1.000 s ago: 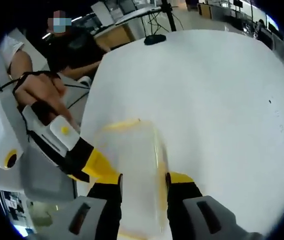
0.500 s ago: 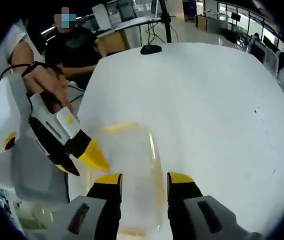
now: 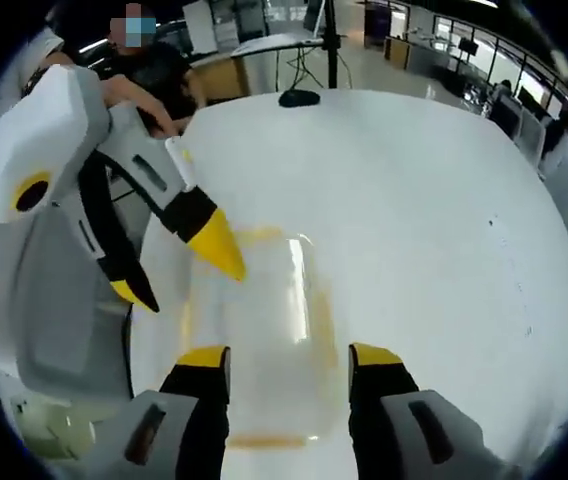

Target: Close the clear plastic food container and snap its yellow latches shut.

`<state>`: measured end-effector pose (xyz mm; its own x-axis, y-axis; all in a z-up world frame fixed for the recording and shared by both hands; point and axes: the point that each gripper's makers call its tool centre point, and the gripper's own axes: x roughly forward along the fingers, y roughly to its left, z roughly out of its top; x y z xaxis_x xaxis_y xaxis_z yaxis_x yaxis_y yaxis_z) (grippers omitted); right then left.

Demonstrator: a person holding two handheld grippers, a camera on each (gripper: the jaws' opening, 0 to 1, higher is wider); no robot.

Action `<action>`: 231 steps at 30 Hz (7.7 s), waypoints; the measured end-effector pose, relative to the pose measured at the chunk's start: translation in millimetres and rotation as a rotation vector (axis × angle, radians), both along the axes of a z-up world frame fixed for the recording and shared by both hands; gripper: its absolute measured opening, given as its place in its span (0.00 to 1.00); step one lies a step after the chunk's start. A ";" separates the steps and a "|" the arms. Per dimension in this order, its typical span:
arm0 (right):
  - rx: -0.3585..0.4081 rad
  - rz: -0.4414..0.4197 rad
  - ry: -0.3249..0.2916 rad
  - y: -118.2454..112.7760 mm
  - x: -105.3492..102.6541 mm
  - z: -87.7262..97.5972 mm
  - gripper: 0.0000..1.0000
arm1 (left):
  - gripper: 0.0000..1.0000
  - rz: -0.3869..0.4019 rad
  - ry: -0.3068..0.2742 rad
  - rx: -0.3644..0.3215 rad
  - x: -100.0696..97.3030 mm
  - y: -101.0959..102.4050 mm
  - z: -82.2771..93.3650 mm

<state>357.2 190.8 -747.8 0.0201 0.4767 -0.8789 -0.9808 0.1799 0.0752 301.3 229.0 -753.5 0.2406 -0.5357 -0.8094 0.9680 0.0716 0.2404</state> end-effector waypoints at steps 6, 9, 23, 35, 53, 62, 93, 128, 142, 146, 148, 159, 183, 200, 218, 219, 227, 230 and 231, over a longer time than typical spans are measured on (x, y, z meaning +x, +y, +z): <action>-0.013 -0.023 -0.025 -12.2 -9.4 0.1 0.53 | 0.64 0.002 -0.016 -0.013 14.8 5.1 4.0; -0.013 -0.032 -0.047 -16.0 -13.5 0.1 0.55 | 0.66 0.003 -0.011 -0.023 20.8 7.6 5.2; 0.002 -0.069 -0.096 -23.4 -28.4 -12.6 0.67 | 0.76 -0.007 0.038 -0.043 39.1 12.5 -1.4; -0.007 -0.031 -0.174 -19.5 -22.5 -25.9 0.74 | 0.81 -0.048 0.035 -0.017 45.4 8.0 -13.6; -0.041 0.016 -0.171 -22.3 -21.8 -37.5 0.76 | 0.82 -0.094 0.083 0.033 42.1 5.3 -36.1; -0.050 0.013 -0.171 -24.5 -22.1 -36.4 0.76 | 0.81 -0.084 0.085 0.027 42.0 3.1 -35.1; -0.043 0.008 -0.161 89.2 -15.2 -37.0 0.76 | 0.81 -0.078 0.071 0.057 49.8 114.9 -36.2; -0.052 0.020 -0.163 139.4 3.3 -35.1 0.76 | 0.81 -0.066 0.061 0.062 68.1 165.4 -34.1; -0.055 0.016 -0.164 134.0 19.5 -35.7 0.76 | 0.82 -0.071 0.058 0.056 85.2 159.4 -34.6; -0.053 0.013 -0.164 132.3 25.2 -35.9 0.76 | 0.82 -0.072 0.057 0.056 90.2 157.9 -35.0; -0.052 0.014 -0.165 131.9 28.2 -35.9 0.76 | 0.82 -0.072 0.056 0.056 93.1 157.4 -34.9; -0.050 0.016 -0.166 129.9 44.3 -36.1 0.76 | 0.82 -0.069 0.054 0.049 110.0 154.9 -35.2; -0.046 0.015 -0.168 126.3 62.6 -36.3 0.76 | 0.82 -0.067 0.046 0.051 129.3 150.6 -36.4; -0.026 0.025 -0.224 129.5 65.4 -25.2 0.83 | 0.89 -0.041 0.018 0.036 132.5 149.8 -29.3; 0.019 -0.114 -0.252 114.3 53.3 -20.2 0.82 | 0.87 0.118 0.004 -0.079 125.3 164.3 -15.1; 0.027 -0.126 -0.249 114.1 52.5 -19.6 0.82 | 0.87 0.121 0.008 -0.081 124.5 165.5 -15.4; 0.108 -0.251 -0.256 106.0 52.3 -14.6 0.82 | 0.88 0.246 0.013 -0.176 125.2 173.3 -11.1; 0.141 -0.295 -0.263 103.5 50.8 -12.0 0.82 | 0.88 0.308 0.036 -0.237 124.8 174.1 -8.2; 0.162 -0.323 -0.265 102.9 51.3 -10.4 0.82 | 0.88 0.316 0.041 -0.232 123.1 176.5 -9.5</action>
<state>408.4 293.7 -758.2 0.4050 0.5401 -0.7377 -0.8654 0.4869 -0.1186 424.4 405.4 -763.0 0.3928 -0.6106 -0.6876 0.8981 0.4154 0.1442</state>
